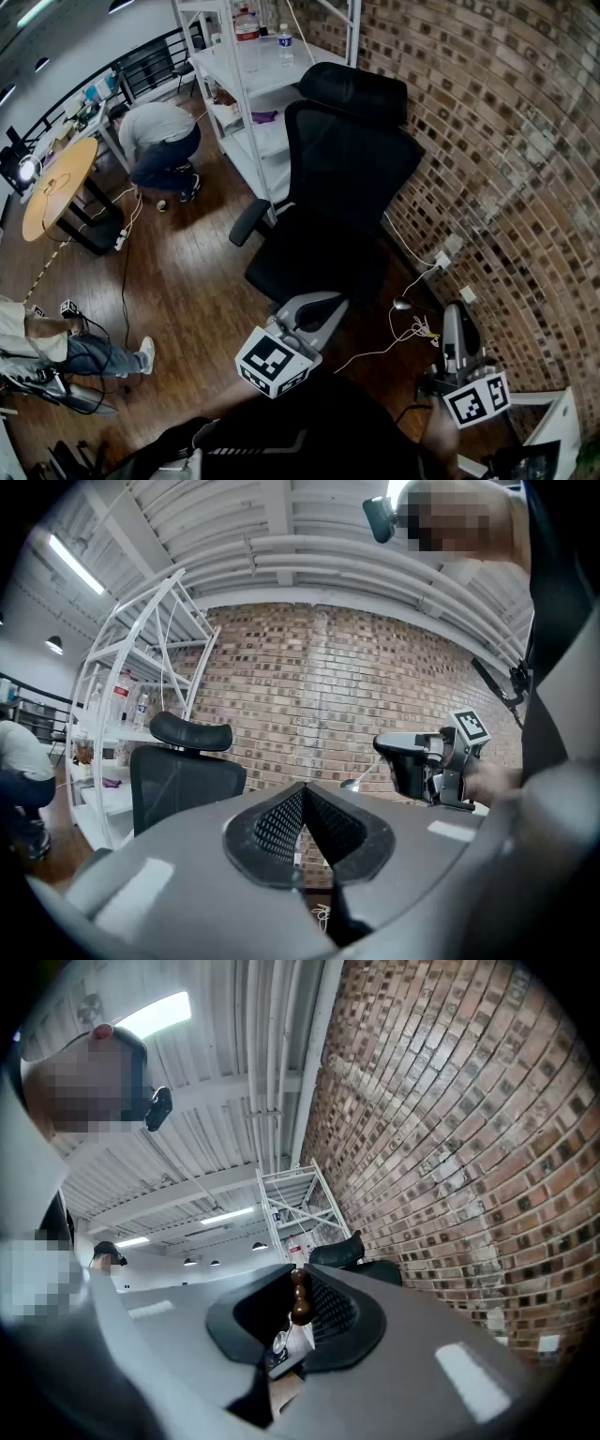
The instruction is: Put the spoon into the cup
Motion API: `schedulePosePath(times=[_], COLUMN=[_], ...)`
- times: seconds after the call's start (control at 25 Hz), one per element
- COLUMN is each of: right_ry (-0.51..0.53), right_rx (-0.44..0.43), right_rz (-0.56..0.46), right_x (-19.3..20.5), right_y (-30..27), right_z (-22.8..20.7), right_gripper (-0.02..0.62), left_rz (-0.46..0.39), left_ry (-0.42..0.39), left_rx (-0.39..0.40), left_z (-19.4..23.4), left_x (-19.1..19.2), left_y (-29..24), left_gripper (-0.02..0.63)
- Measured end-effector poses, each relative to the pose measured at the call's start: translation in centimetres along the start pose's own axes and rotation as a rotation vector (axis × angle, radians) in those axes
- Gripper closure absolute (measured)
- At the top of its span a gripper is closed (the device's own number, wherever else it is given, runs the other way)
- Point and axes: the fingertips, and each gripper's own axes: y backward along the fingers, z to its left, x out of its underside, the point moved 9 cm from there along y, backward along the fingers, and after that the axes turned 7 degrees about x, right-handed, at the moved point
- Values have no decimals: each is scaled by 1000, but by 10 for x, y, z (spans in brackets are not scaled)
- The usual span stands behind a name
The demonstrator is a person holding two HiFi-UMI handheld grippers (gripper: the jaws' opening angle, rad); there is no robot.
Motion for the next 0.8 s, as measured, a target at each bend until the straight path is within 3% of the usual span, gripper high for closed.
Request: schedulePosePath(times=[0.36, 0.64, 0.8], right_ry=[14, 37, 51], right_rx=[76, 252, 405], right_rz=[-29, -86, -134], right_x=[-5, -12, -15], right_y=[19, 66, 107], right_z=[-1, -1, 1], right_gripper=[565, 564, 565], left_rz=[9, 29, 54], left_ry=[7, 12, 28], left_rx=[72, 251, 408], left_z=[1, -10, -24], left_x=[-1, -2, 3], left_y=[-13, -45, -74], left_gripper=[612, 612, 612])
